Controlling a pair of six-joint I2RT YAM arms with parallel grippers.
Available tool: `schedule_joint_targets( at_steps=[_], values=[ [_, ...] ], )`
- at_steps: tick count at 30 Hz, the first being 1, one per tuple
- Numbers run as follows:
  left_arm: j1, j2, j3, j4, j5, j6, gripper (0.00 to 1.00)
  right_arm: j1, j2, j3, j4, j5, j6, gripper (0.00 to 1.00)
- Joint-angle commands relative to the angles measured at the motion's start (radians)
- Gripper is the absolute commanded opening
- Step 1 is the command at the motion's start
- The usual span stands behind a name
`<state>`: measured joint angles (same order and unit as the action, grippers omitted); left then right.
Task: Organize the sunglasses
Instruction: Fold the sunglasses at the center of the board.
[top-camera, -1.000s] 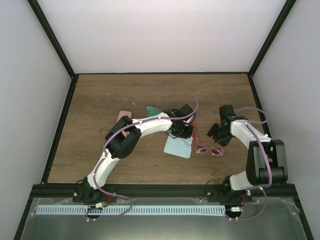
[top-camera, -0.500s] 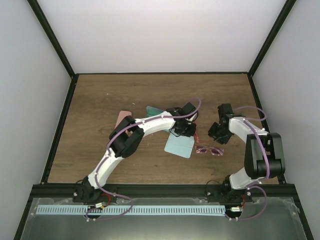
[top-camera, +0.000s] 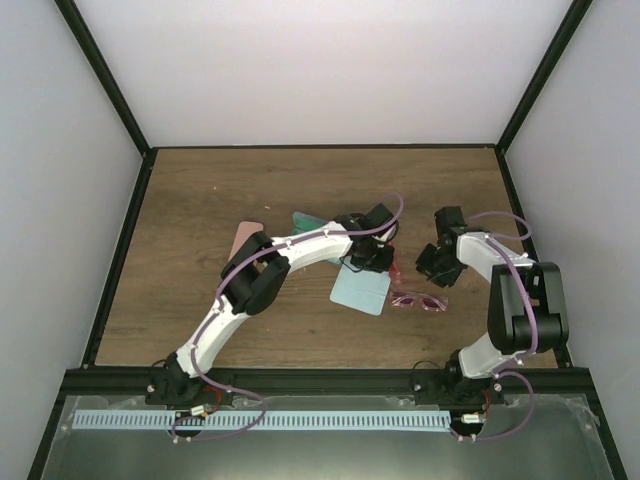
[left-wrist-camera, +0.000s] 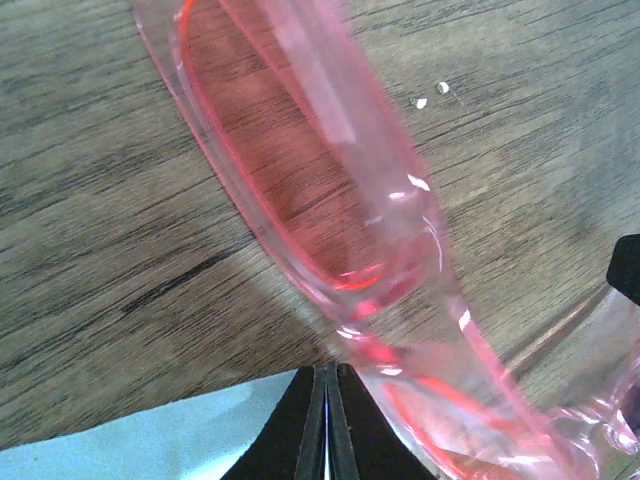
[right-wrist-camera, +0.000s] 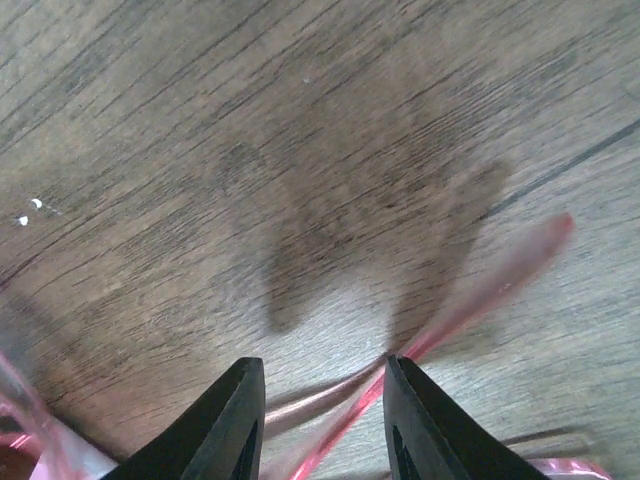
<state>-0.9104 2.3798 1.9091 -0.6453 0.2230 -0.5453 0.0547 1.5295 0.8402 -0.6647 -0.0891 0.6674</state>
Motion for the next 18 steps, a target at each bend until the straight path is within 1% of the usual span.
schedule_joint_targets(
  at_steps=[1,7,8,9,12,16,18],
  values=[
    [0.002,0.044,0.016,-0.031,-0.007,0.006,0.04,-0.009,0.042,0.047,-0.010,0.003,-0.007,0.34],
    [0.003,0.046,0.017,-0.030,-0.006,0.004,0.04,-0.009,-0.014,0.057,-0.027,0.012,-0.016,0.34],
    [0.003,0.047,0.017,-0.030,-0.004,0.004,0.04,-0.009,-0.027,0.049,-0.028,0.016,-0.016,0.31],
    [0.005,0.047,0.018,-0.029,-0.004,0.004,0.04,-0.008,-0.039,0.040,-0.033,0.020,-0.013,0.25],
    [0.005,0.049,0.020,-0.029,-0.002,0.005,0.04,-0.009,-0.090,0.009,-0.048,0.031,-0.001,0.10],
    [0.007,0.049,0.021,-0.029,-0.002,0.006,0.04,-0.009,-0.131,-0.040,-0.073,0.038,0.016,0.02],
    [0.009,0.051,0.020,-0.026,0.002,0.006,0.04,-0.010,-0.124,-0.065,-0.078,0.046,0.023,0.01]
  ],
)
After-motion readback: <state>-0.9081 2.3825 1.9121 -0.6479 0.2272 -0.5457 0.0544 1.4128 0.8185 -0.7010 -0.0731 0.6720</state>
